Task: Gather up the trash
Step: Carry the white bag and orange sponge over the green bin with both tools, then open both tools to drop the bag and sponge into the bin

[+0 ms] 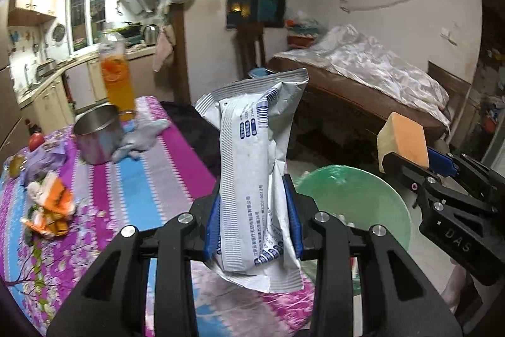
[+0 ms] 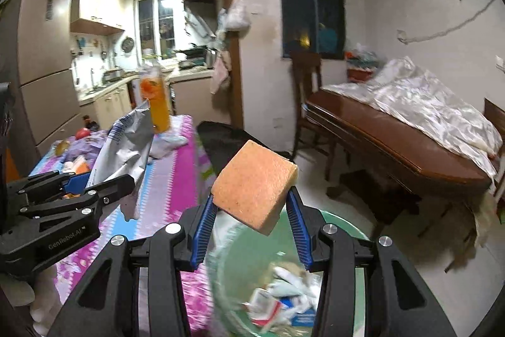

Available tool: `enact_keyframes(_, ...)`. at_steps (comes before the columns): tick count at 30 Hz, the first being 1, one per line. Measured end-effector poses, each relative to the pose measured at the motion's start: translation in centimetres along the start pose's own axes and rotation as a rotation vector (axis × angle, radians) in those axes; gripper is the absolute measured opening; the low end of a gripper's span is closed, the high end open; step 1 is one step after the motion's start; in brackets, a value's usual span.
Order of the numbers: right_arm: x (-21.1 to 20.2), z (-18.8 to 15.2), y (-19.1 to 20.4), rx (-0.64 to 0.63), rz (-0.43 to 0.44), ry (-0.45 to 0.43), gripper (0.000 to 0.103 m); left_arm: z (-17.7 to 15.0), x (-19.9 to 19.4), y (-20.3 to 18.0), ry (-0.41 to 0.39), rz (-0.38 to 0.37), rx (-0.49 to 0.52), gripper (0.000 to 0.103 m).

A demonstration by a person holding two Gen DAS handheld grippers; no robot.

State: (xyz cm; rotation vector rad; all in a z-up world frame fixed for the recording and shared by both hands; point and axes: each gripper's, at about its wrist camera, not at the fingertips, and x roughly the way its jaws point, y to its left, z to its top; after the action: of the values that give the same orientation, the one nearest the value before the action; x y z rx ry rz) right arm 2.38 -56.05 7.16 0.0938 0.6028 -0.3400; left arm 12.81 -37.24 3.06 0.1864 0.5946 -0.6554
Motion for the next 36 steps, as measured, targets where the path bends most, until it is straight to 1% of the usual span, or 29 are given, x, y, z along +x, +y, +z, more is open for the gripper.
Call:
enact_keyframes(2,0.8,-0.5,-1.8,0.017,-0.016,0.03,0.046,0.1,1.1,-1.2,0.021,-0.017,0.013,0.033)
enact_keyframes(4,1.7,-0.9,-2.8,0.028,-0.025,0.059,0.046,0.1,2.2,-2.2,0.047,-0.035,0.024,0.033)
enact_keyframes(5,2.3,-1.3,-3.9,0.038,-0.031,0.083,0.046,0.1,2.6,-2.6,0.057,-0.042,0.028,0.033)
enact_keyframes(9,4.5,-2.5,-5.6,0.055,-0.045,0.164,0.046,-0.1,4.8,-4.0,0.116,-0.081,0.041,0.033)
enact_keyframes(13,7.4,-3.9,-8.2,0.083,-0.038,0.266,0.046,-0.4,7.1,-5.0,0.185,-0.118,0.048,0.033)
enact_keyframes(16,8.6,-5.0,-8.7,0.082,-0.04,0.315,0.046,-0.8,9.1,-5.8,0.242,-0.138,0.053,0.033)
enact_keyframes(18,9.1,-5.5,-8.9,0.086,-0.032,0.336,0.046,-1.1,10.3,-6.0,0.27,-0.137,0.055,0.033)
enact_keyframes(24,9.8,-6.6,-8.7,0.091,-0.022,0.363,0.046,-2.0,12.3,-6.6,0.316,-0.129,0.062,0.033)
enact_keyframes(32,9.5,-6.7,-7.8,0.087,-0.024,0.363,0.046,-2.4,12.9,-6.9,0.322,-0.13,0.066,0.034)
enact_keyframes(34,9.6,-6.6,-7.8,0.086,-0.023,0.361,0.046,-2.4,12.9,-7.0,0.318,-0.127,0.068,0.037)
enact_keyframes(36,9.6,-6.5,-7.8,0.087,-0.027,0.358,0.049,-2.2,13.0,-7.1,0.314,-0.125,0.068,0.039)
